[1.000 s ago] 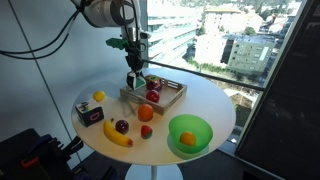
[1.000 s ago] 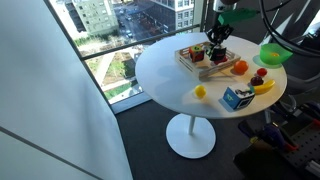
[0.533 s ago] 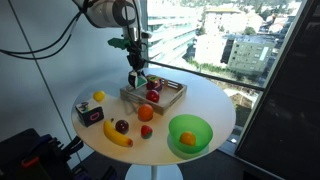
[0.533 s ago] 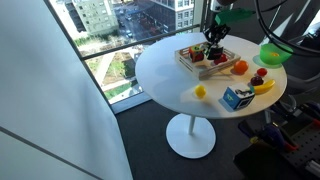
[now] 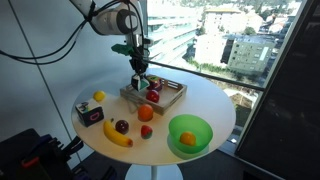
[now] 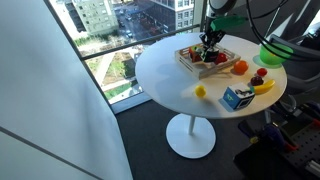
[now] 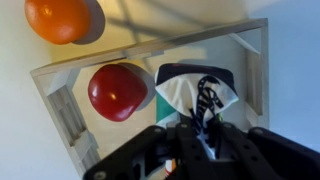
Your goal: Pick up the square toy at the back and put it in the box.
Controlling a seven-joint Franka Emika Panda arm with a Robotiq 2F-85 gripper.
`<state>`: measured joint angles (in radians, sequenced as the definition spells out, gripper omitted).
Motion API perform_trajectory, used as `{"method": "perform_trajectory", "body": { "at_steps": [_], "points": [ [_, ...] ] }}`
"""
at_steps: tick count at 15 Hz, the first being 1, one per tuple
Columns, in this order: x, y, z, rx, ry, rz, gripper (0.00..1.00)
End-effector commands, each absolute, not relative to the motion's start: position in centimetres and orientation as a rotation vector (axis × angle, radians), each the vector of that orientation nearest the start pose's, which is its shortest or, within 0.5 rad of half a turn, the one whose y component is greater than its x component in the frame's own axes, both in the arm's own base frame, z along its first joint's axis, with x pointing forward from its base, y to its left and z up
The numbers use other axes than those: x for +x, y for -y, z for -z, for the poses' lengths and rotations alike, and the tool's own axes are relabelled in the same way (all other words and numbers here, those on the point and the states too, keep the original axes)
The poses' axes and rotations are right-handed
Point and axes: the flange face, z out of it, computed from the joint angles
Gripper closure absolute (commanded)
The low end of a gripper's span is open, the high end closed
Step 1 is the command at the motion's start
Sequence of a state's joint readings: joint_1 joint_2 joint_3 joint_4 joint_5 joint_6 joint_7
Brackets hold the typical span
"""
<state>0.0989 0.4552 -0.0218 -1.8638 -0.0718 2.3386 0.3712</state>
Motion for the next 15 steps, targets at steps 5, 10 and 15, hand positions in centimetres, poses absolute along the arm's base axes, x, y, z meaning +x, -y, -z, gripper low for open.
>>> {"method": "perform_trajectory", "body": {
  "at_steps": [5, 10, 15],
  "points": [
    [64.7, -5.4, -27.0, -3.214, -0.387, 0.07, 0.17],
    [64.6, -5.3, -28.1, -3.2, -0.396, 0.069, 0.0],
    [63.7, -5.5, -29.5, -3.177, -0.369, -0.029, 0.01]
  ]
}}
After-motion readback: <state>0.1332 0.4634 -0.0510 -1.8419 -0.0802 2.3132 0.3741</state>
